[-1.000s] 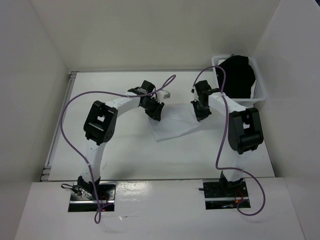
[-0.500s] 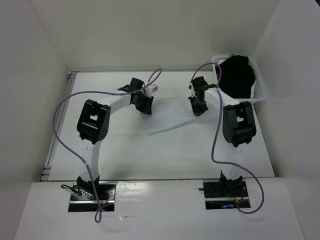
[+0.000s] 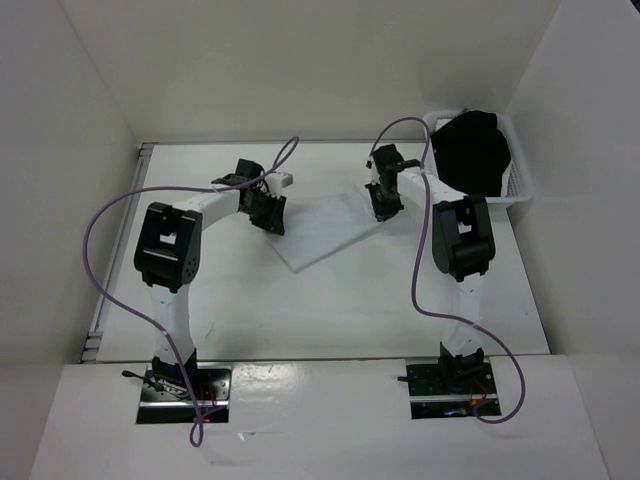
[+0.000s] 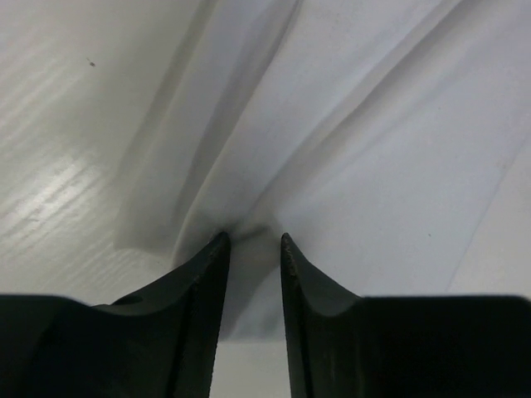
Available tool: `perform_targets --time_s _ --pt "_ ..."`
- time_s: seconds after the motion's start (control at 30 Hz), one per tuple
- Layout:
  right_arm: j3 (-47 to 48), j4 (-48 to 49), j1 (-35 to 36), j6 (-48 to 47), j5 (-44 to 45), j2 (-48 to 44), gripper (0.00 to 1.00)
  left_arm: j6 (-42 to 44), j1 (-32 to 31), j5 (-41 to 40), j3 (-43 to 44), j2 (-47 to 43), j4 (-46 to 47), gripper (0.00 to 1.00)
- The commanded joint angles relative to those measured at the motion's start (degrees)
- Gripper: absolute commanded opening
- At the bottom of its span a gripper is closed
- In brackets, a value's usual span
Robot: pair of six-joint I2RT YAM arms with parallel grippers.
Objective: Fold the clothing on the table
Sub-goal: Fold the skirt
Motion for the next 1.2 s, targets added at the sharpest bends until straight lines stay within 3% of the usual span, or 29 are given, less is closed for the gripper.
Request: perform_targets --time_s 0.0,0.1,0.37,0.43,0.93,1.17 --pt "0.58 -1.63 -0.92 -0.74 4.19 0.5 0.0 4.2 1.21 -0.07 -1.02 -1.93 -7.77 0.41" --pt "-0.47 -1.63 -0.92 -0.74 4.19 -0.02 0.0 4.91 1.21 0.55 -0.4 -3.42 -7.78 0.45" --pt "-1.53 -1.1 -0.92 -1.26 2.61 -0.64 0.0 7.89 2.88 1.17 0.83 -5.98 -8.39 0.68" --pt "-1.53 -1.1 -0.92 -1.26 2.61 -1.17 0.0 8.5 2.88 1.17 0.83 -5.45 -8.39 0.7" --pt "-3.82 -1.1 -0.92 -2.31 0.24 -3.28 0.0 13.43 0.43 9.87 6.63 3.95 -7.34 0.7" --pt "-4.34 -1.1 -0.92 -2.32 0.24 -5.12 0.0 13.96 0.42 9.87 8.91 5.98 -7.34 0.62"
